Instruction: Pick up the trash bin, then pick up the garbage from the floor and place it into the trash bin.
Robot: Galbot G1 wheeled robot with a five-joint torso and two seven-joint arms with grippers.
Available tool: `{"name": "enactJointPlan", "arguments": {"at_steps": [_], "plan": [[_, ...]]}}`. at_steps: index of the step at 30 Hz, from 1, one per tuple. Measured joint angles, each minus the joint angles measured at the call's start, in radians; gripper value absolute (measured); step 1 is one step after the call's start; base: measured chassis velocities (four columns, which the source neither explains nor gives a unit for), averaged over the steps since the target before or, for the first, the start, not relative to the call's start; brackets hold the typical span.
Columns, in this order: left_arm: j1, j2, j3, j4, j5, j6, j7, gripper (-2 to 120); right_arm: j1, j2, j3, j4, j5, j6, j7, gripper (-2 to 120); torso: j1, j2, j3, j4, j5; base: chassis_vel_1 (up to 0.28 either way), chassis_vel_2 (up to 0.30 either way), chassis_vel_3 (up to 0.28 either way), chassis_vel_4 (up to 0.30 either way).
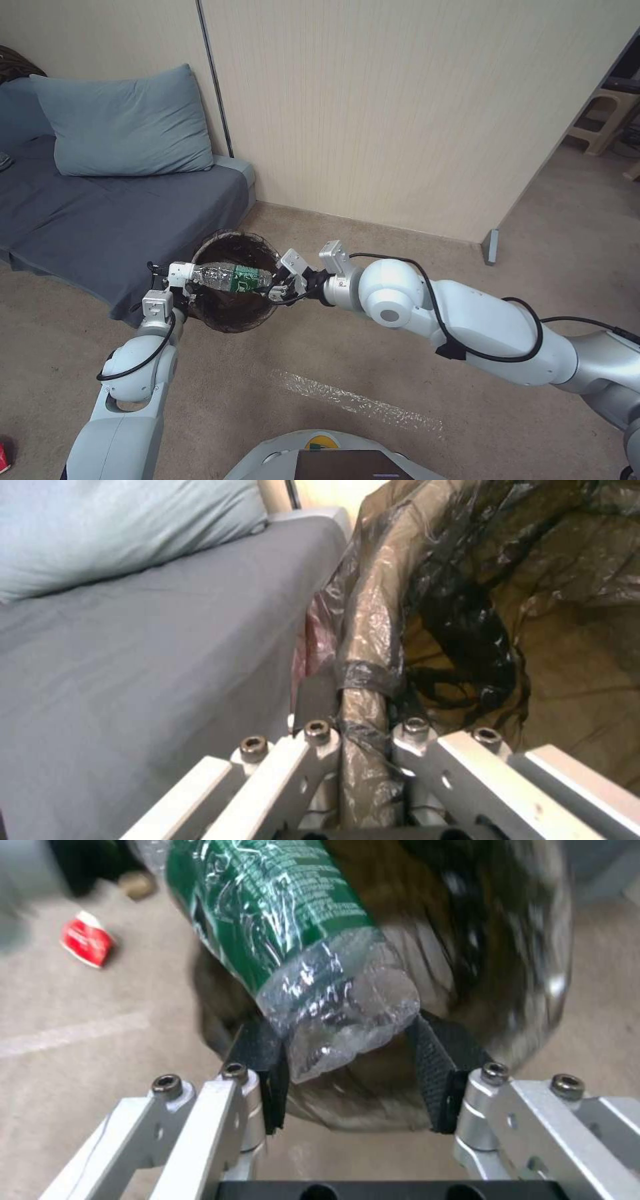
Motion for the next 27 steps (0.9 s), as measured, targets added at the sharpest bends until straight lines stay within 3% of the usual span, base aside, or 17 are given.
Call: {"name": "enactJointPlan", "arguments": {"at_steps": [14, 27], "plan": [[0.027, 0.005, 0.008, -0.091, -0.024, 0.030, 0.014, 3, -0.006, 0.033, -0.028, -0.093, -0.024, -0.030, 0.025, 37, 0.000, 0.000, 0.000, 0.0000, 0.0001, 0.000, 0.000, 0.000, 0.000], [0.040, -0.005, 0.021, -0.112, -0.020, 0.029, 0.018, 3, 0.034, 0.091, -0.052, -0.179, -0.021, -0.033, 0.021, 41, 0.000, 0.000, 0.000, 0.0002, 0.0002, 0.000, 0.000, 0.000, 0.000]]}}
